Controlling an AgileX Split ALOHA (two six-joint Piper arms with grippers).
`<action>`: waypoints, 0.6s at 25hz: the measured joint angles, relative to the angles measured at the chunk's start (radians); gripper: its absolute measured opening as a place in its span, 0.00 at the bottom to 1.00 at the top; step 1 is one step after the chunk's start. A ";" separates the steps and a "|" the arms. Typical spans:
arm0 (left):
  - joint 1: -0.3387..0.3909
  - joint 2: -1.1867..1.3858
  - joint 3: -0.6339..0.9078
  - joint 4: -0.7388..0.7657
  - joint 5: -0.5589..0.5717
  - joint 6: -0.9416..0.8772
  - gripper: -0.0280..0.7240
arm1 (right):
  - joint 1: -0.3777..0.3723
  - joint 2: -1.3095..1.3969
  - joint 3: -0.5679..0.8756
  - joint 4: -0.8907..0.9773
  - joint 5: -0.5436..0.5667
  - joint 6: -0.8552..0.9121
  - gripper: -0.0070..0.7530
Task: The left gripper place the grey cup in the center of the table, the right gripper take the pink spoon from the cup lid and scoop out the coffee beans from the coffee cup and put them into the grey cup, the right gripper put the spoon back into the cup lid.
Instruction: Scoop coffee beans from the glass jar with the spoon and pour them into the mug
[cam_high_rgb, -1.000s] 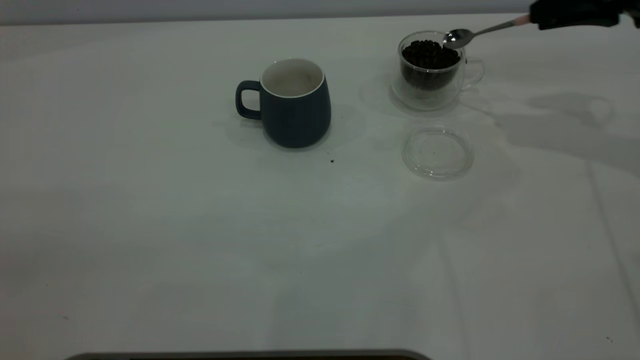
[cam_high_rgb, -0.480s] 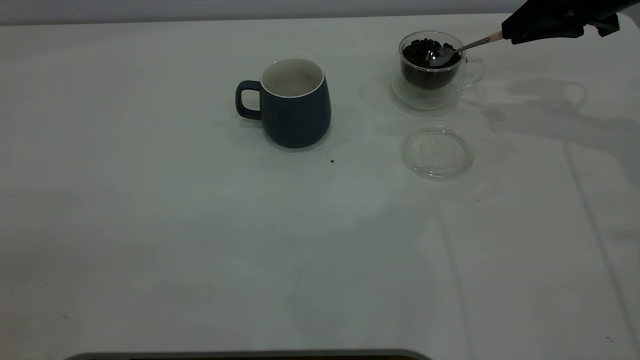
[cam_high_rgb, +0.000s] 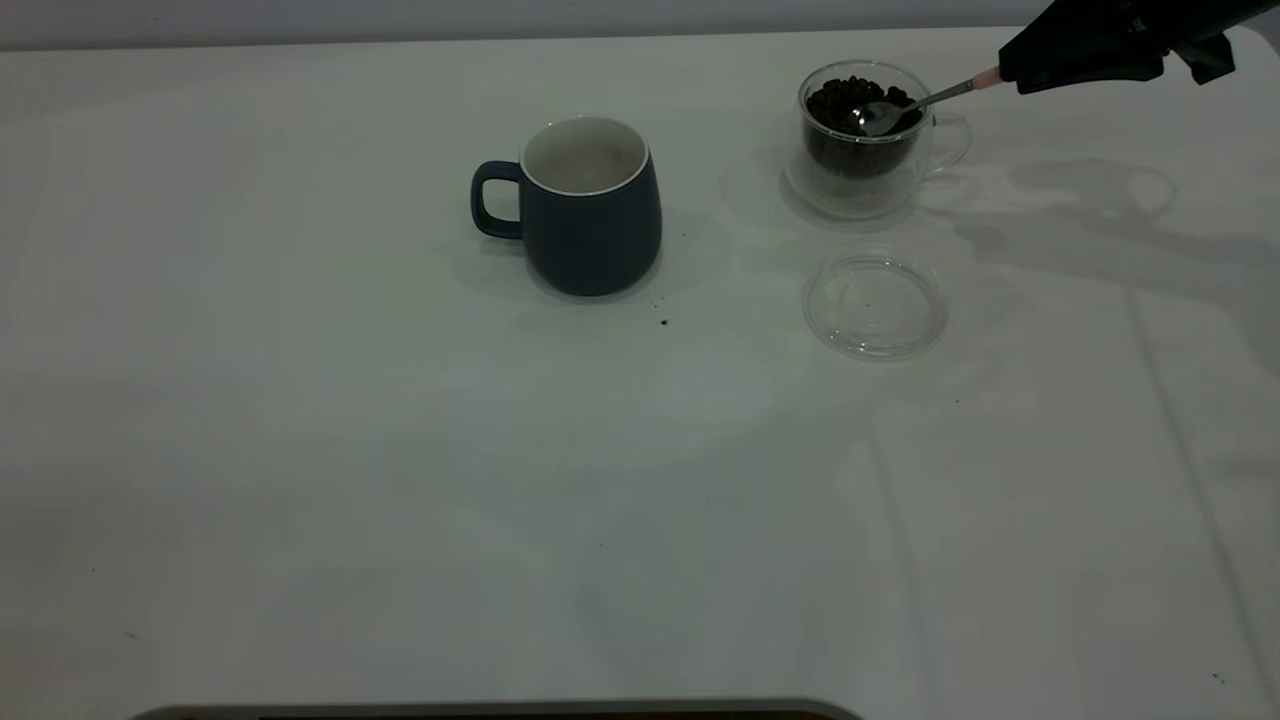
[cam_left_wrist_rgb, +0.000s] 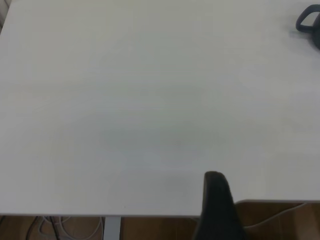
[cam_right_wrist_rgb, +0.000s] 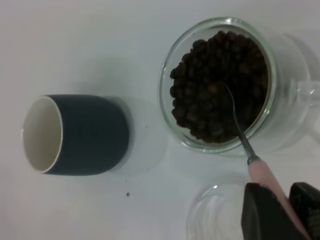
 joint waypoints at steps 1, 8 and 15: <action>0.000 0.000 0.000 0.000 0.000 0.000 0.79 | 0.000 0.001 0.000 -0.002 0.007 0.008 0.15; 0.000 0.000 0.000 0.000 0.000 0.000 0.79 | -0.001 0.060 0.000 0.054 0.058 0.037 0.15; 0.000 0.000 0.000 0.000 0.000 -0.001 0.79 | -0.026 0.081 0.000 0.150 0.086 0.039 0.15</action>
